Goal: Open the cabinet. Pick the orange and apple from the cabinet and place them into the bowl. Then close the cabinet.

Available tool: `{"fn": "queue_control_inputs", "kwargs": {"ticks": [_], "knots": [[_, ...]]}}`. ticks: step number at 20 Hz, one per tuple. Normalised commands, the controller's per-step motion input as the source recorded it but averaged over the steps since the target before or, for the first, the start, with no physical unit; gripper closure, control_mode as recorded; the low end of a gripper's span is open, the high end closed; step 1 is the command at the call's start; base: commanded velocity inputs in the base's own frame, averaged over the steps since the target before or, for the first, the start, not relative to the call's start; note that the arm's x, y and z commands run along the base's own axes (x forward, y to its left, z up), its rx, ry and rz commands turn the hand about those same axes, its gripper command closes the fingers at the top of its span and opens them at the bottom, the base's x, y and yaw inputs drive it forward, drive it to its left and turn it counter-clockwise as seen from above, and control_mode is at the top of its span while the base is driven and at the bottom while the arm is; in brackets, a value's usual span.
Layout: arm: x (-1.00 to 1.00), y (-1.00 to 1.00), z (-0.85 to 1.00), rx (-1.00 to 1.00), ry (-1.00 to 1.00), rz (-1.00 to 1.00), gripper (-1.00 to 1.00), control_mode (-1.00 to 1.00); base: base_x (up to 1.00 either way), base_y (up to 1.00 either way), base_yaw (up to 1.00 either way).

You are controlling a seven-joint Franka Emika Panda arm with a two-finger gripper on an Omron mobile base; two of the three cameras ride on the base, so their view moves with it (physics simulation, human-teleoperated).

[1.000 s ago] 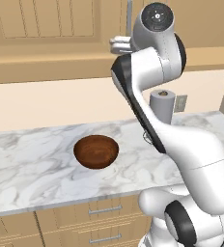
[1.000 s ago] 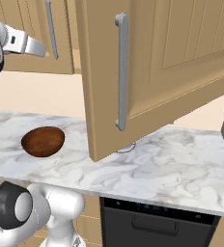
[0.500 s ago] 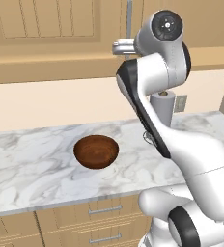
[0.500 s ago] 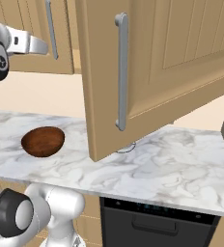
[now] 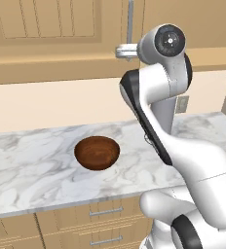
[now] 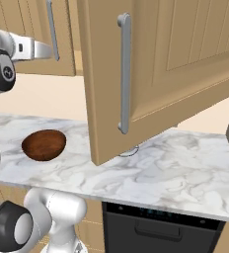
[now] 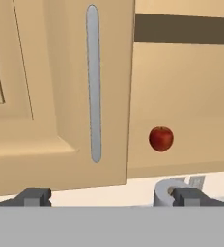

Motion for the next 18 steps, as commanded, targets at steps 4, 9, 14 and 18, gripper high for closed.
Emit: {"fn": "queue_control_inputs", "kwargs": {"ticks": [4,9,14,18], "knots": [[0.21,-0.07,0.00,0.00,0.00,0.00,-1.00,-1.00,0.00,0.00,0.00],[0.44,0.00,0.00,0.00,0.01,0.01,-1.00,-1.00,0.00,0.00,0.00],[0.60,0.00,-0.02,0.00,0.05,0.04,-1.00,-1.00,0.00,0.00,0.00],[0.57,0.00,-0.13,0.00,0.07,0.05,-1.00,-1.00,0.00,0.00,0.00]]}}
